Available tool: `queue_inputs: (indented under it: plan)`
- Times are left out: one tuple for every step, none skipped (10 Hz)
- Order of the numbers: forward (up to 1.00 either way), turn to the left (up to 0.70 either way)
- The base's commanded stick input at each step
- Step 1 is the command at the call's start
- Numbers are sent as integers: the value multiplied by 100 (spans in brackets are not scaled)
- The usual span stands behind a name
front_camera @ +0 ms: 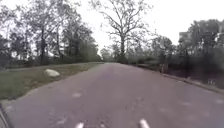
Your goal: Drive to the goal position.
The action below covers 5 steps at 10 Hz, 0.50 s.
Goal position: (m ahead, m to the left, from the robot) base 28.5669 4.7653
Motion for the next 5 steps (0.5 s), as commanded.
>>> queue_inputs:
  plan:
    - [70,0]
    - [70,0]
    - [70,0]
    - [70,0]
    - [70,0]
